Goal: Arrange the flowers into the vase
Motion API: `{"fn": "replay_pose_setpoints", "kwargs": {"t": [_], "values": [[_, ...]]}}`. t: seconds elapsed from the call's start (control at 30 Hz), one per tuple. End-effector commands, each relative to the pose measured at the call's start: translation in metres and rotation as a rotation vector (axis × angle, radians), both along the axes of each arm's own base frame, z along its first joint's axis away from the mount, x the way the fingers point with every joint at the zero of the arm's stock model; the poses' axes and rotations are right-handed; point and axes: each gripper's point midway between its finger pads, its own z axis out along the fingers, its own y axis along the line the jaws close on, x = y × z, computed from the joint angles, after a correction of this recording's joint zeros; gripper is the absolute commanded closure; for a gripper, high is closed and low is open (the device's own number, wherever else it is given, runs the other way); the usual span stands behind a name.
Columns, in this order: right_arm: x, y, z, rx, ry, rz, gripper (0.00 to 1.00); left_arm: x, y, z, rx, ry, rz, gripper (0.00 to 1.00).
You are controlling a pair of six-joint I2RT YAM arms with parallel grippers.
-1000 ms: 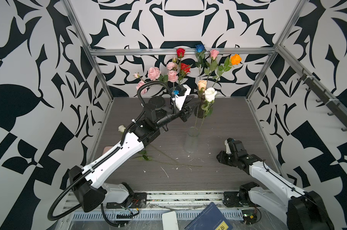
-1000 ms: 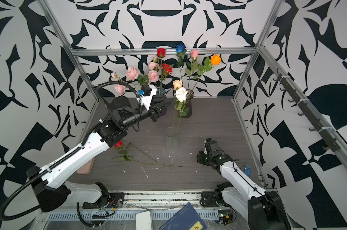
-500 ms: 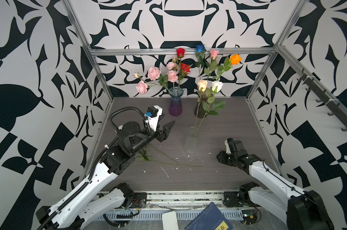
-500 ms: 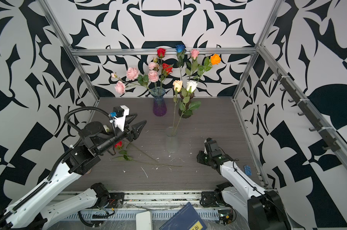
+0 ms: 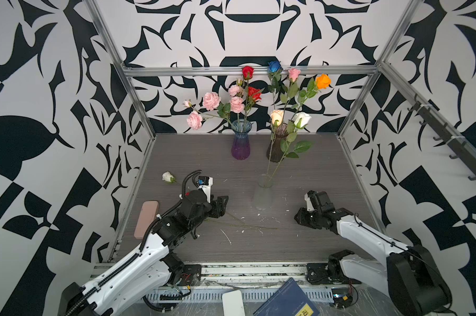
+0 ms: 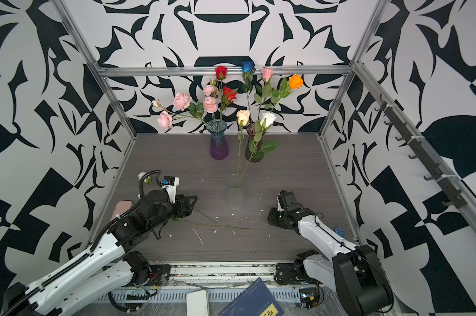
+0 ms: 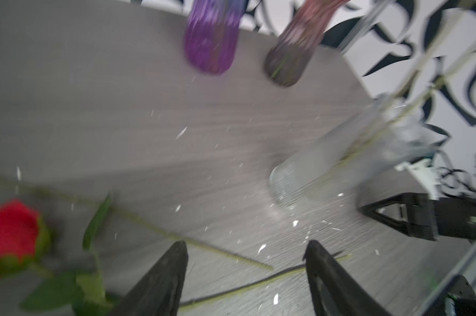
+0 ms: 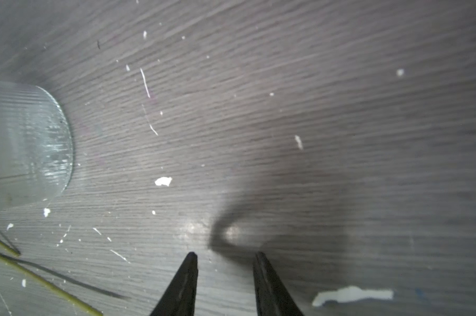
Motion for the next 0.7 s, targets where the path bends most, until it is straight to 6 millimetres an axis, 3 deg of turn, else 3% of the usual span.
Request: {"fn": "replay_pose_setpoints", "kwargs": {"t": [0.0, 0.2, 0.4, 0.53, 0.67], "values": [[0.010, 0.009, 0.008, 0.017, -0.020, 0.038, 0.62, 0.003, -0.002, -0.010, -0.119, 0.099, 0.096, 0.25], [0.010, 0.011, 0.006, 0.018, -0.007, 0.049, 0.62, -0.011, 0.024, -0.055, -0.143, 0.306, 0.318, 0.17], [0.011, 0.012, 0.003, 0.008, 0.008, 0.054, 0.62, -0.030, 0.051, -0.084, -0.116, 0.502, 0.508, 0.16], [0.011, 0.011, 0.004, 0.001, -0.002, 0.049, 0.62, -0.047, 0.060, -0.105, -0.124, 0.703, 0.637, 0.14], [0.011, 0.010, 0.006, -0.003, -0.009, 0.044, 0.62, -0.052, 0.052, -0.119, -0.131, 0.808, 0.652, 0.11]]}}
